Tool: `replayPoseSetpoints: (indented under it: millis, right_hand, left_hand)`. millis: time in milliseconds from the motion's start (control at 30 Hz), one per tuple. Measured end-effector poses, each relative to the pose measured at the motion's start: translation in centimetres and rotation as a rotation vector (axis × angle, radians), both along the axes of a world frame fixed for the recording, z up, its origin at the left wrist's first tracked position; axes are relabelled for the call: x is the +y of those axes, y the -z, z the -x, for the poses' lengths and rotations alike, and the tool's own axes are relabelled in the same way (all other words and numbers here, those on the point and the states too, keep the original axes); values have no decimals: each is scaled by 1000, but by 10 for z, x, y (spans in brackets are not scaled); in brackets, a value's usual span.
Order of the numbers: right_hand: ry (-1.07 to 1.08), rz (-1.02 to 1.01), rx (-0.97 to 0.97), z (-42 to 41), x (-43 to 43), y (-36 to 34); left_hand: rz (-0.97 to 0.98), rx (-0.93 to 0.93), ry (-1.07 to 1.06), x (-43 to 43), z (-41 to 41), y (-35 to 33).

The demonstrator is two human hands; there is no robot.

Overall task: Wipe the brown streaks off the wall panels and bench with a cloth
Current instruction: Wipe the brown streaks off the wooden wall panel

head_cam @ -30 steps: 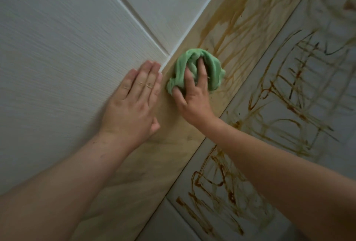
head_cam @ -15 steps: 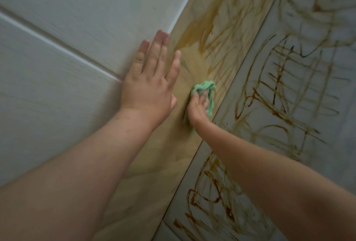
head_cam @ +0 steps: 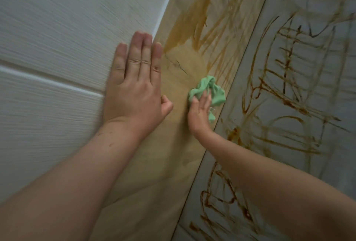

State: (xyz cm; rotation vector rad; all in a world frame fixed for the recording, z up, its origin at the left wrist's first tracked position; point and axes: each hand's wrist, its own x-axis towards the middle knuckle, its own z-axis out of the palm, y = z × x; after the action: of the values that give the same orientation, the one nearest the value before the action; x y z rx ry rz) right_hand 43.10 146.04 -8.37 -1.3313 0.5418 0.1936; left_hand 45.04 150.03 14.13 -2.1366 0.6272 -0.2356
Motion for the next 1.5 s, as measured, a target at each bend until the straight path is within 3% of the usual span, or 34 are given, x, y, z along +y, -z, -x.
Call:
replayPoseSetpoints:
  millis: [267, 467, 633, 800, 900, 1033, 1133, 1300, 1400, 1500]
  right_hand:
    - [90, -211, 478, -36, -18, 122]
    - [113, -275, 572, -40, -25, 125]
    - [86, -170, 270, -40, -42, 31]
    - [-11, -3, -194, -30, -44, -71]
    - [-77, 128, -453, -7, -35, -100]
    - [-161, 210, -605, -4, -38, -118]
    - [-52, 247, -515, -51, -62, -128]
    - [29, 95, -85, -117, -107, -114]
    - [-48, 19, 62, -90, -95, -111]
    - [-210, 30, 34, -38, -73, -119]
  left_hand:
    - [15, 17, 45, 7, -4, 4]
    - [66, 40, 61, 4, -3, 2]
    - [52, 0, 51, 0, -1, -3]
    - [9, 15, -16, -6, 3, -10]
    - [13, 57, -105, -13, 11, -22]
    - [-48, 30, -169, -11, 10, -49]
    - [-129, 81, -177, -6, 8, -54]
    - [-178, 71, -154, -1, 6, -43]
    - [-171, 61, -153, 0, 4, -37]
    - [-150, 60, -122, 2, 2, -35]
